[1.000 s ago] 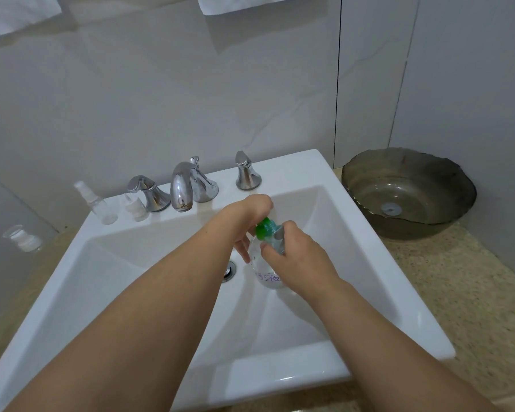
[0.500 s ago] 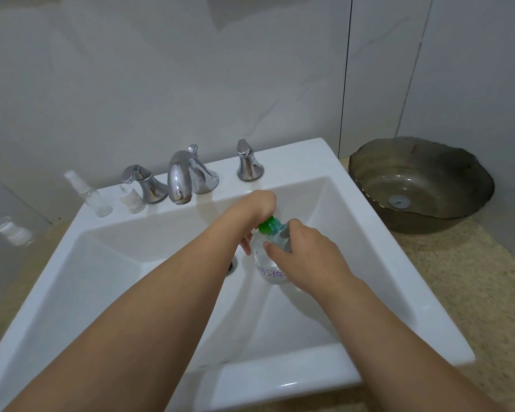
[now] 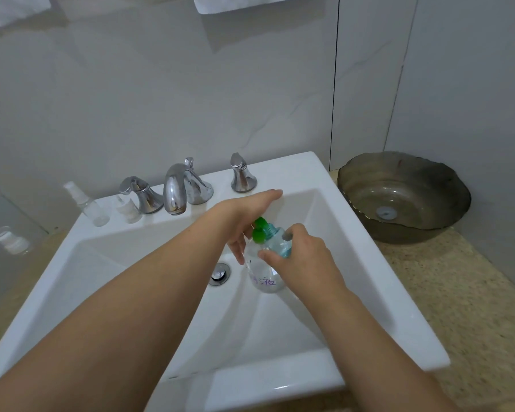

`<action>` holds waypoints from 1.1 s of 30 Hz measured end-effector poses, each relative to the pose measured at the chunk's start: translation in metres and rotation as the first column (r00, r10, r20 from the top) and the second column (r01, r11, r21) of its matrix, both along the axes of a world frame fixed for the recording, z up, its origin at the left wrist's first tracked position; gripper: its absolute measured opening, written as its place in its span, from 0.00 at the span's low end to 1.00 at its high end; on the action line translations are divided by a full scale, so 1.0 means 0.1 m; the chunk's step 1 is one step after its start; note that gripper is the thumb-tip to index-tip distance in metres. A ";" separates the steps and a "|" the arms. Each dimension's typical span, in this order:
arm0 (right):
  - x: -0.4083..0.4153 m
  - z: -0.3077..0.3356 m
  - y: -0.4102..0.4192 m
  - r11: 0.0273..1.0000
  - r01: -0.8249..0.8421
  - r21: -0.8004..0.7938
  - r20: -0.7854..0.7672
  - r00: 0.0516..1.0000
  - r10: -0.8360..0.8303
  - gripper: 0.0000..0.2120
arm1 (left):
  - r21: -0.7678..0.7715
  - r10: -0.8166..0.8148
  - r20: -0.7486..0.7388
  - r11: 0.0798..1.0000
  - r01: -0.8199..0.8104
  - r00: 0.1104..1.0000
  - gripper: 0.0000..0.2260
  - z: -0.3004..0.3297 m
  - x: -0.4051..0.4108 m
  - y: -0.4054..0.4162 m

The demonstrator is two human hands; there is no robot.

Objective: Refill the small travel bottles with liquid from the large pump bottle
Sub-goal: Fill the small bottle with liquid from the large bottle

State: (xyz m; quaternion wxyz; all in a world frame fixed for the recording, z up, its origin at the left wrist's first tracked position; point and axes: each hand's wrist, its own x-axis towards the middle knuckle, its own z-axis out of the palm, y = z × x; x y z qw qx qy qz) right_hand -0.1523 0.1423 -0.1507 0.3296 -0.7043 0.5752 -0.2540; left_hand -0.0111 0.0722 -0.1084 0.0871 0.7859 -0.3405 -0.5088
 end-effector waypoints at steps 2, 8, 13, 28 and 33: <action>0.00 0.01 0.01 1.000 0.004 -0.011 0.021 1.000 -0.004 0.25 | -0.004 0.004 0.037 1.000 -0.003 0.999 0.44 -0.03 0.01 0.01; -0.02 0.00 0.05 0.999 -0.046 -0.017 0.011 0.999 0.046 0.19 | -0.034 0.031 0.088 0.999 -0.029 0.996 0.33 -0.07 -0.02 0.02; -0.02 -0.01 0.04 0.996 -0.085 -0.021 -0.104 0.991 0.082 0.18 | -0.107 0.049 0.145 0.994 -0.033 0.988 0.20 -0.13 -0.08 0.04; 0.02 0.06 0.03 0.991 -0.119 -0.058 -0.225 0.969 0.104 0.17 | -0.181 0.104 0.171 0.981 -0.073 0.980 0.18 -0.21 -0.08 0.06; 0.01 0.07 0.03 0.991 -0.109 -0.080 -0.220 0.971 0.089 0.18 | -0.152 0.042 0.173 0.988 -0.015 0.984 0.21 -0.19 -0.06 0.04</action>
